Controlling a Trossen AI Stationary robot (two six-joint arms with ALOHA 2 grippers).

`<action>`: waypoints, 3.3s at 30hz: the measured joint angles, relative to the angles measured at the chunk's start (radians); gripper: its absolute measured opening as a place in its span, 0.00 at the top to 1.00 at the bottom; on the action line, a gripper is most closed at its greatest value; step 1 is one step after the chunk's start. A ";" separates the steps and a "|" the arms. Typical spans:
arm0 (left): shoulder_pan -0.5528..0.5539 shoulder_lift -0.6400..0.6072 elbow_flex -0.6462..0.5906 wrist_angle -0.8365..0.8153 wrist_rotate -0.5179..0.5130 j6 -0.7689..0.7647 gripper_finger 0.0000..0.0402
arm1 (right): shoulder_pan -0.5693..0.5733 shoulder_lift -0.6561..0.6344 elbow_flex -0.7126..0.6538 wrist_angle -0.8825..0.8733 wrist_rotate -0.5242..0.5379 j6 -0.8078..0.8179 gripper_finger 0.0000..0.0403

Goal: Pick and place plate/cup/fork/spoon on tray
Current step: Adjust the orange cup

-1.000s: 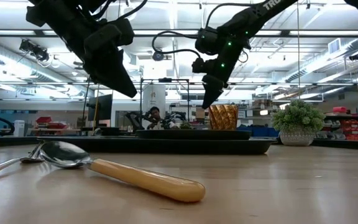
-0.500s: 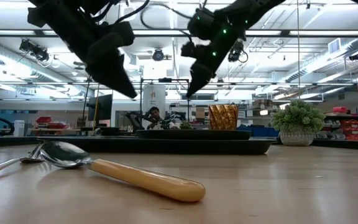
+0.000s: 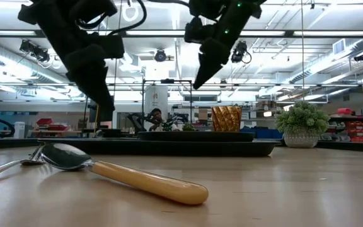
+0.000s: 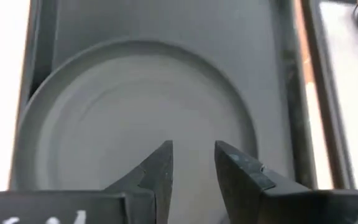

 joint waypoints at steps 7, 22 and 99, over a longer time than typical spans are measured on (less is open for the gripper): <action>0.000 0.001 0.000 -0.004 0.038 -0.042 0.74 | 0.107 -0.031 -0.166 0.127 -0.008 0.071 0.69; 0.000 0.001 0.000 0.004 0.063 -0.066 0.74 | 0.267 -0.034 -0.363 0.199 0.079 0.092 0.69; 0.000 0.002 -0.001 -0.024 0.150 -0.058 0.74 | 0.341 -0.057 -0.440 0.214 0.322 -0.095 0.69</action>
